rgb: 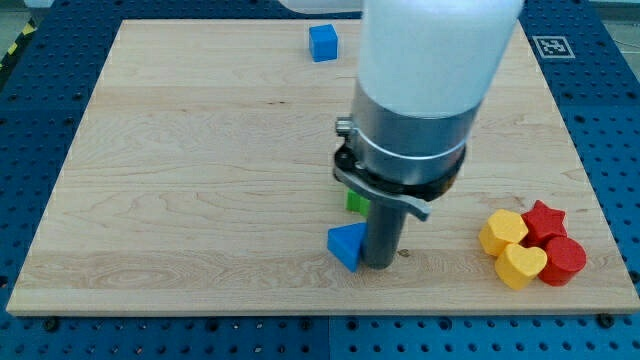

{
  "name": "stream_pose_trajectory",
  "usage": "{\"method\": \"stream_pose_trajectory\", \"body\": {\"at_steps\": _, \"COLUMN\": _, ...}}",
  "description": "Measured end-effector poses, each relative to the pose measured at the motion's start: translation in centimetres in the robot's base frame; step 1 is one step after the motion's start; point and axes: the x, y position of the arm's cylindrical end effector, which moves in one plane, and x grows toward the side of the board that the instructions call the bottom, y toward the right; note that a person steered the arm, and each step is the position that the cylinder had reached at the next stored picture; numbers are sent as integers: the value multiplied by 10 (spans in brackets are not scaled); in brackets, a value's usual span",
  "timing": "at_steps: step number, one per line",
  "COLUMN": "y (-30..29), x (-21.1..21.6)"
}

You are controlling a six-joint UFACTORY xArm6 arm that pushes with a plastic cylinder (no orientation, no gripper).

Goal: Separate the star and green circle

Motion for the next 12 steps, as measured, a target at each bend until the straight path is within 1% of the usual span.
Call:
{"method": "stream_pose_trajectory", "body": {"at_steps": 3, "y": -17, "x": -29}}
{"method": "stream_pose_trajectory", "body": {"at_steps": 5, "y": -17, "x": -51}}
{"method": "stream_pose_trajectory", "body": {"at_steps": 6, "y": -17, "x": -53}}
{"method": "stream_pose_trajectory", "body": {"at_steps": 7, "y": -18, "x": -69}}
{"method": "stream_pose_trajectory", "body": {"at_steps": 8, "y": -14, "x": -69}}
{"method": "stream_pose_trajectory", "body": {"at_steps": 10, "y": -47, "x": -75}}
{"method": "stream_pose_trajectory", "body": {"at_steps": 11, "y": -37, "x": -89}}
{"method": "stream_pose_trajectory", "body": {"at_steps": 12, "y": -27, "x": -94}}
